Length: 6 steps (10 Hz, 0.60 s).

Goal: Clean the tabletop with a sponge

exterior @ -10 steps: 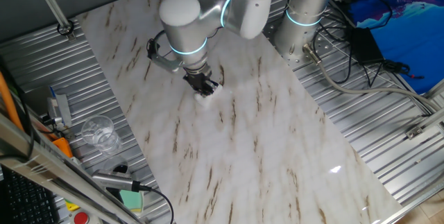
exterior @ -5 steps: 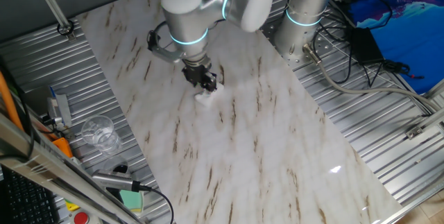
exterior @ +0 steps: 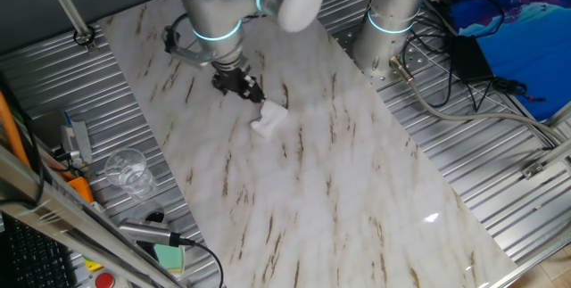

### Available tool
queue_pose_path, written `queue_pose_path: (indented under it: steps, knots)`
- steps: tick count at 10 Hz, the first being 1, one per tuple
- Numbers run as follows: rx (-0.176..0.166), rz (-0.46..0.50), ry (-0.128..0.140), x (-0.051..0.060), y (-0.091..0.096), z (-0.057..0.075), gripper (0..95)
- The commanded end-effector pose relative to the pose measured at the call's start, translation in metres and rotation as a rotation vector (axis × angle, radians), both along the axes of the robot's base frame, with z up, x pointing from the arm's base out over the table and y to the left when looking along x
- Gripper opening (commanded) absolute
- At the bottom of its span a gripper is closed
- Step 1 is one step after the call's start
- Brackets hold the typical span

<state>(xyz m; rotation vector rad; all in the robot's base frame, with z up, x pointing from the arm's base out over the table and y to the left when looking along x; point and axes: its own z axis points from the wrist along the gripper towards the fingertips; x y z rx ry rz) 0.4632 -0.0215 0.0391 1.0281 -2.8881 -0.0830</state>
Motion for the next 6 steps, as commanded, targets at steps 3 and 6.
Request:
queue_pose_path:
  steps: [3,6]
  knots:
    - [-0.01,0.036,0.006,0.0141,-0.0056,-0.0025,0.0]
    - [-0.003,0.067,0.029,0.0129,-0.0054,-0.0017,0.0]
